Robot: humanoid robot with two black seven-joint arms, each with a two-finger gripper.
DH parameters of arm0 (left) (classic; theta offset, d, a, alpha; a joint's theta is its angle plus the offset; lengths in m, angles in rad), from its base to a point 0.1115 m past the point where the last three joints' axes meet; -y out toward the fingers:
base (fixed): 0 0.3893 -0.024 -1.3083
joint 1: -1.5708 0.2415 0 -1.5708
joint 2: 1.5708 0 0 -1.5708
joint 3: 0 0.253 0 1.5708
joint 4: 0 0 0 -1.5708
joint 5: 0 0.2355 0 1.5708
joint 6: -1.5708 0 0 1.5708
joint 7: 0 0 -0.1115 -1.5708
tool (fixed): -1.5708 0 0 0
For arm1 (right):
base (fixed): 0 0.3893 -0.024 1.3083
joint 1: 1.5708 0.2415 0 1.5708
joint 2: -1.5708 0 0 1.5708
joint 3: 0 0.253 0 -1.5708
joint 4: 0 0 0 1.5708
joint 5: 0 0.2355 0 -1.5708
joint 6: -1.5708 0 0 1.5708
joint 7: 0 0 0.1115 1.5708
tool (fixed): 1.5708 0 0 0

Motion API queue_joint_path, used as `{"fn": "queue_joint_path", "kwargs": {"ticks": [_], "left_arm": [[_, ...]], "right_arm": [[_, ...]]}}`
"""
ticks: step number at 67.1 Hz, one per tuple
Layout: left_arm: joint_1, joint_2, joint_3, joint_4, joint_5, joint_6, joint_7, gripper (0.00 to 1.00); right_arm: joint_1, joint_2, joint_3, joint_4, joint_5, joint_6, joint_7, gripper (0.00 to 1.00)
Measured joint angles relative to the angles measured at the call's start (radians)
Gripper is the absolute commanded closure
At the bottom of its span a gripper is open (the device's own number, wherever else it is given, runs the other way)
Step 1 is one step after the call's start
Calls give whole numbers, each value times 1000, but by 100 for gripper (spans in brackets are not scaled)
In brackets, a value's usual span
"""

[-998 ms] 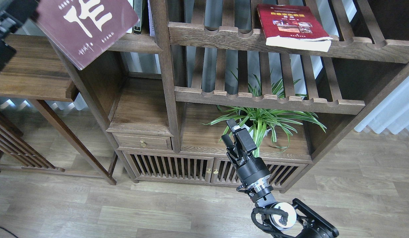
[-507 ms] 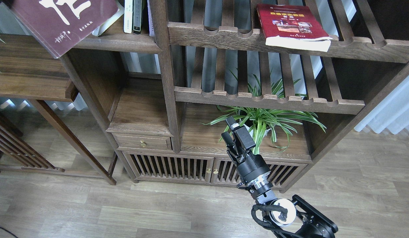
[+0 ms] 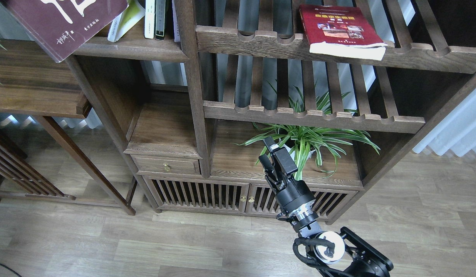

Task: Organize books on shelf
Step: 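Insert the dark red book into the top shelf with the left gripper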

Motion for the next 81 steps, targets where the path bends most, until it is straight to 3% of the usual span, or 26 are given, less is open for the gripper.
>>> {"fn": "queue_joint_path", "kwargs": {"ticks": [18, 51, 81], "left_arm": [[-21, -40, -1, 15, 102, 26, 0, 95], [-50, 23, -3, -8, 110, 0, 20, 95], [-51, 49, -72, 26, 111, 0, 3, 96]], "right_arm": [[0, 0, -1, -3, 1, 0, 1, 2], [14, 0, -1, -35, 4, 0, 1, 2], [28, 0, 6, -39, 5, 0, 1, 2]]}}
